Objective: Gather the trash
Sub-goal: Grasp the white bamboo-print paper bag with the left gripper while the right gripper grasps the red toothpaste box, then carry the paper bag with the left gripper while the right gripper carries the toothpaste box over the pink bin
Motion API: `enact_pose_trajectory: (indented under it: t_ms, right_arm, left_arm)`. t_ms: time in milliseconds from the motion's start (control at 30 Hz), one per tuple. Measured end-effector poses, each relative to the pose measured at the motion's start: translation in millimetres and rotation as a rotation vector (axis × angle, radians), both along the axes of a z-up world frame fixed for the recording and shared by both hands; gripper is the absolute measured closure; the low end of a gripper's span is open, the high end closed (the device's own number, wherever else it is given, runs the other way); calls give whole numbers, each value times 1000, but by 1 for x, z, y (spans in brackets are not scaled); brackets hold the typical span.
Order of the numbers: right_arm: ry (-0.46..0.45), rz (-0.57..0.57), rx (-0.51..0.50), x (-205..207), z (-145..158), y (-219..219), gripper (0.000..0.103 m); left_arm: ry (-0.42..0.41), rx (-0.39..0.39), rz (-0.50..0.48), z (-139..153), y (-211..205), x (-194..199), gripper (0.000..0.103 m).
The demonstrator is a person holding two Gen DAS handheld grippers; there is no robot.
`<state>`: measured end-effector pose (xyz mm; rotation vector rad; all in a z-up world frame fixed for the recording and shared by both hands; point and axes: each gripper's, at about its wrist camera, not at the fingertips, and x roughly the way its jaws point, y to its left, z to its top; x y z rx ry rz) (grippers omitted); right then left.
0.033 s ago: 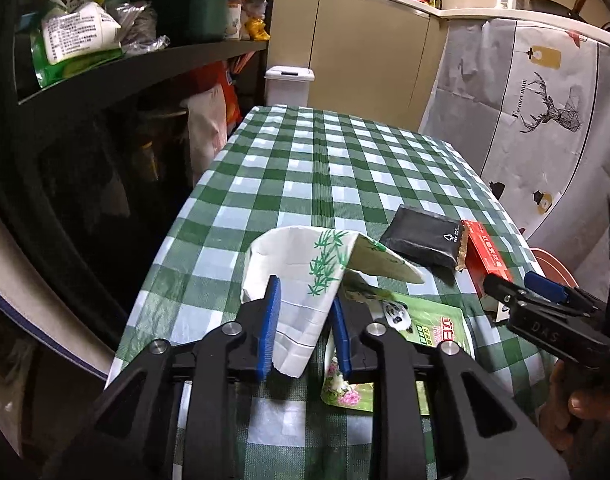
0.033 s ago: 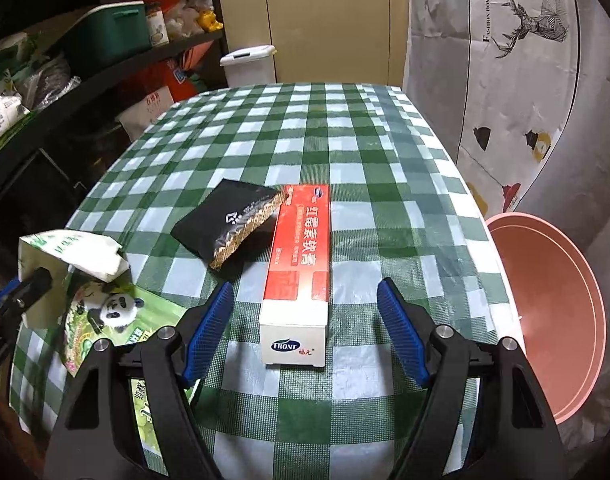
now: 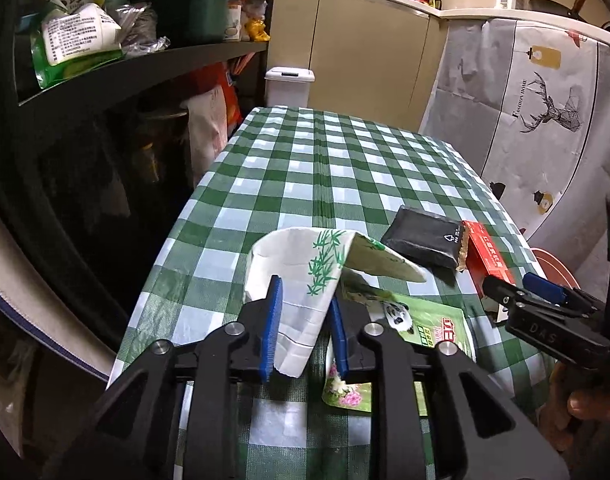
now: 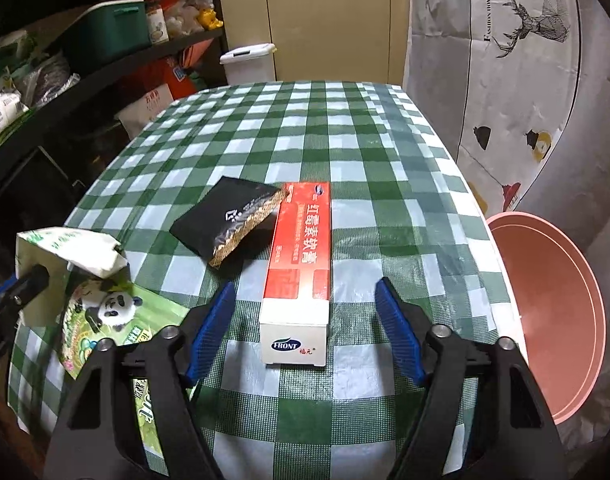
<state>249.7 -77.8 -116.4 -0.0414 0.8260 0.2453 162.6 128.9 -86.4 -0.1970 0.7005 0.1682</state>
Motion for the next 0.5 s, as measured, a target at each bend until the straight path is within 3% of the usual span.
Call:
enact_pose_trajectory:
  t_ms: [67, 267, 500]
  right_arm:
    - [-1, 1, -11, -1, -1, 2, 39]
    - [17, -15, -29, 0, -5, -1, 65]
    - [-18, -18, -20, -8, 4, -6, 68]
  left_arm:
    - [0, -1, -1, 0, 2, 0, 83]
    - [-14, 4, 10, 6, 4, -1, 89]
    - [-33, 25, 16, 15, 0, -4, 93]
